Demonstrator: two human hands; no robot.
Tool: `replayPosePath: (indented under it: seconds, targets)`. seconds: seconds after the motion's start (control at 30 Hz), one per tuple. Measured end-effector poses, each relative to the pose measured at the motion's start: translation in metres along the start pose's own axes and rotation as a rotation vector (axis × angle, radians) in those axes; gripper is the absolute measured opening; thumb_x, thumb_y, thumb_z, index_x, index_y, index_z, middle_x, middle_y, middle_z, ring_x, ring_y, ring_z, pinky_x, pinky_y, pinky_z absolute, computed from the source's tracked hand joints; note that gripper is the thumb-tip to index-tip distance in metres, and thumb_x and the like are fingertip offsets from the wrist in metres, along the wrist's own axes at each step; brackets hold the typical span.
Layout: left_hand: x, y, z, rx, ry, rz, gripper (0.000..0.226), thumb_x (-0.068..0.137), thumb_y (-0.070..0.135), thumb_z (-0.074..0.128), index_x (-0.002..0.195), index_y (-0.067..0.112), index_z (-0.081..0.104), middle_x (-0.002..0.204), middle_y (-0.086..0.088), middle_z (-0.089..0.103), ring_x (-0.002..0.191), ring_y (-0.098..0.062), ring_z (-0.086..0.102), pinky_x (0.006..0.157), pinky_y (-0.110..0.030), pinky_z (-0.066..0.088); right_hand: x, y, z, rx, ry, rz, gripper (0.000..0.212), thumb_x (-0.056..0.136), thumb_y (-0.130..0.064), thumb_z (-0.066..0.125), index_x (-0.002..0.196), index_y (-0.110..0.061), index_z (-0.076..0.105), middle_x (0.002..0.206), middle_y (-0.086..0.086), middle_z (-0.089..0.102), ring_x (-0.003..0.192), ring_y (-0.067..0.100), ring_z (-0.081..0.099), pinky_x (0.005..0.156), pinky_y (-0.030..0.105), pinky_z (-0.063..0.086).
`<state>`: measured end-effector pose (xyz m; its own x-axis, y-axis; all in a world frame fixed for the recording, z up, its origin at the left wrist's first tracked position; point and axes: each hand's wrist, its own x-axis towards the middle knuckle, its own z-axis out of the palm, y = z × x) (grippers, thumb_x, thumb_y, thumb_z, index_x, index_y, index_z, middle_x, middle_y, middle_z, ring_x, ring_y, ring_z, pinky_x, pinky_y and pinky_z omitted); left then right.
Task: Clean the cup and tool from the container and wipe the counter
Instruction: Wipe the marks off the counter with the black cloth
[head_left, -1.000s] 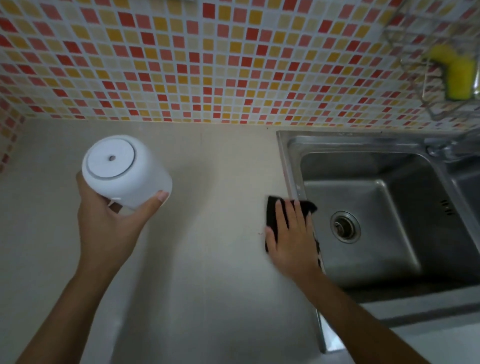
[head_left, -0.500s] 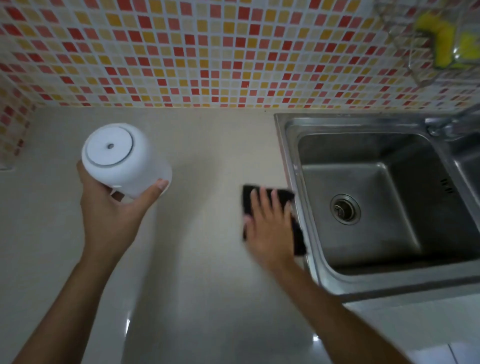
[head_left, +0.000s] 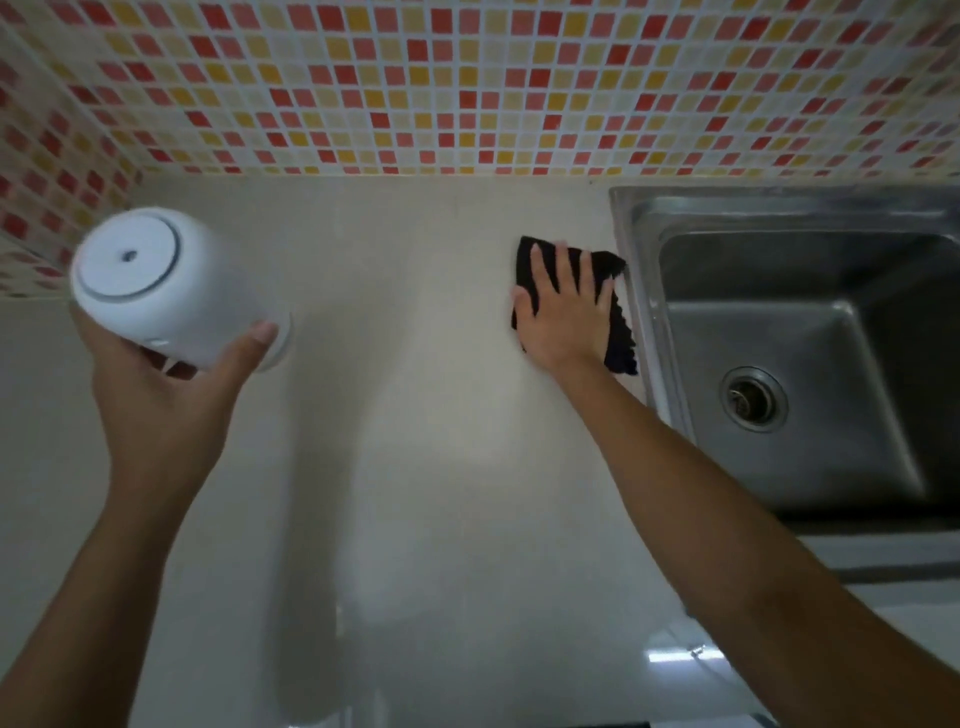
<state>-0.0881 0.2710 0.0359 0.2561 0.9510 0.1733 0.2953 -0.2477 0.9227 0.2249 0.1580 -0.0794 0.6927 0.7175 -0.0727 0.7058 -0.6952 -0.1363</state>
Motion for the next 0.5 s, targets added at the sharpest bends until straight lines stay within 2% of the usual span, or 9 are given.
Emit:
replayPosePath:
  seconds: [0.1,0.17,0.23,0.3,0.37,0.5]
  targets:
    - [-0.001,-0.004,0.003,-0.010,0.029,-0.002,0.096,0.072,0.046,0.082,0.146,0.007,0.036,0.141,-0.002,0.054,0.124,-0.009,0.058,0.097,-0.020,0.051,-0.065,-0.051,0.016,0.044,0.049,-0.119,0.060,0.096,-0.050,0.027,0.151,-0.029,0.023,0.159,0.003,0.020,0.146,0.031,0.014,0.115,0.057,0.011]
    - [-0.003,0.001,0.016,-0.038,0.032,0.005,0.095,0.074,0.035,0.083,0.148,0.008,0.031,0.143,-0.001,0.052,0.125,-0.007,0.056,0.099,-0.024,0.051,-0.130,-0.081,0.023,0.129,0.028,-0.330,0.060,0.093,-0.048,0.039,0.148,-0.028,0.033,0.157,0.004,0.028,0.145,0.033,0.017,0.112,0.058,0.016]
    - [-0.002,0.008,0.029,-0.089,0.017,0.011,0.095,0.075,0.031,0.083,0.149,0.009,0.028,0.144,0.001,0.050,0.126,-0.005,0.054,0.101,-0.025,0.050,-0.199,-0.091,0.023,0.136,-0.073,-0.602,0.059,0.094,-0.047,0.040,0.149,-0.030,0.030,0.158,0.002,0.024,0.146,0.031,0.013,0.113,0.059,0.013]
    - [-0.001,0.014,0.038,-0.117,-0.008,0.023,0.093,0.076,0.026,0.083,0.149,0.010,0.028,0.143,0.004,0.050,0.126,-0.002,0.053,0.100,-0.022,0.049,-0.238,-0.076,0.021,0.119,-0.130,-0.731,0.057,0.096,-0.049,0.037,0.149,-0.033,0.027,0.159,-0.002,0.022,0.147,0.026,0.011,0.115,0.057,0.012]
    - [0.000,0.017,0.039,-0.125,-0.020,0.037,0.093,0.075,0.028,0.083,0.149,0.009,0.028,0.141,0.005,0.051,0.124,0.000,0.054,0.098,-0.019,0.049,-0.224,-0.053,0.020,0.118,-0.084,-0.692,0.057,0.095,-0.050,0.039,0.148,-0.034,0.030,0.158,-0.003,0.026,0.147,0.024,0.014,0.113,0.057,0.017]
    - [-0.003,0.016,0.020,-0.040,-0.047,0.058,0.095,0.077,0.025,0.083,0.150,0.009,0.025,0.142,0.005,0.049,0.124,0.001,0.053,0.096,-0.015,0.048,-0.122,-0.033,0.014,0.028,0.027,-0.330,0.058,0.095,-0.054,0.034,0.149,-0.033,0.031,0.158,-0.001,0.026,0.145,0.027,0.021,0.112,0.057,0.019]
